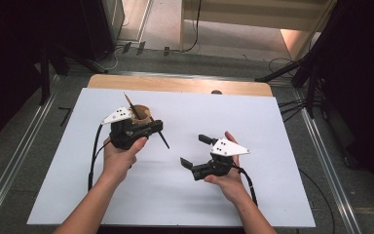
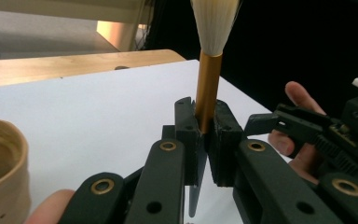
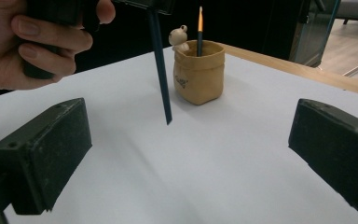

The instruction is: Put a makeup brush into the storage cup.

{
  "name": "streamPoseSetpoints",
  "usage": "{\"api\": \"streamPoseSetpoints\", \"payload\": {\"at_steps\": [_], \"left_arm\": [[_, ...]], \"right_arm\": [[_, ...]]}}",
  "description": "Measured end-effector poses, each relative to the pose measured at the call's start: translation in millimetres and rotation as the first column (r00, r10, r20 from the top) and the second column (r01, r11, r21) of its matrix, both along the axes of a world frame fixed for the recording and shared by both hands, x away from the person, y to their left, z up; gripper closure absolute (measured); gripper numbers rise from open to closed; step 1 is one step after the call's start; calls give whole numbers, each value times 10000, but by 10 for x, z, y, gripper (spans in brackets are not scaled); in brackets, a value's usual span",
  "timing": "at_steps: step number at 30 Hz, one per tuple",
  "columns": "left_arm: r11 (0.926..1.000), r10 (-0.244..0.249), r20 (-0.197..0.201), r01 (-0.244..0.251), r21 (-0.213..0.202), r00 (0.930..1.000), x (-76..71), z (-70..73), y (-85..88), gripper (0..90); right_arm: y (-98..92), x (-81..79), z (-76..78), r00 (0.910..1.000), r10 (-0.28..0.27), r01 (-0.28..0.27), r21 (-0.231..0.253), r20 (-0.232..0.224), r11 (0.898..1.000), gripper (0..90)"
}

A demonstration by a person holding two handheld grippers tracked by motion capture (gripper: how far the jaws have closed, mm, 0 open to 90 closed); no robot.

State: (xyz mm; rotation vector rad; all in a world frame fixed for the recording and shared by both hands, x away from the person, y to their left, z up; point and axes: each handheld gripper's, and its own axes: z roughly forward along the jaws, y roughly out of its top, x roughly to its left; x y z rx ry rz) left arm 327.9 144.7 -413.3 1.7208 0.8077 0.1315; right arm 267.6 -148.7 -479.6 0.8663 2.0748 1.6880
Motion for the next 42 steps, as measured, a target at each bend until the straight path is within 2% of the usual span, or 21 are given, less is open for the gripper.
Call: {"api": "streamPoseSetpoints", "payload": {"at_steps": [8, 19, 33, 42], "left_arm": [[9995, 239, 229, -244, 208, 9995, 3, 42, 30, 850], [9967, 543, 480, -570, 570, 9974, 26, 102, 77, 850], [9945, 857, 637, -893, 556, 9943, 51, 173, 204, 851], [9936, 931, 795, -977, 568, 9925, 77, 231, 260, 851]], "right_arm": [[-200, -29, 29, 9999, -121, 121, 251, 5, 9996, 0], [-423, -91, 22, 9987, -501, 501, 17, 9, 9987, 0], [-741, -183, 0, 9946, -1033, 1033, -103, 2, 9946, 0], [-916, -228, 13, 9904, -1381, 1381, -9, 72, 9904, 0]]}}
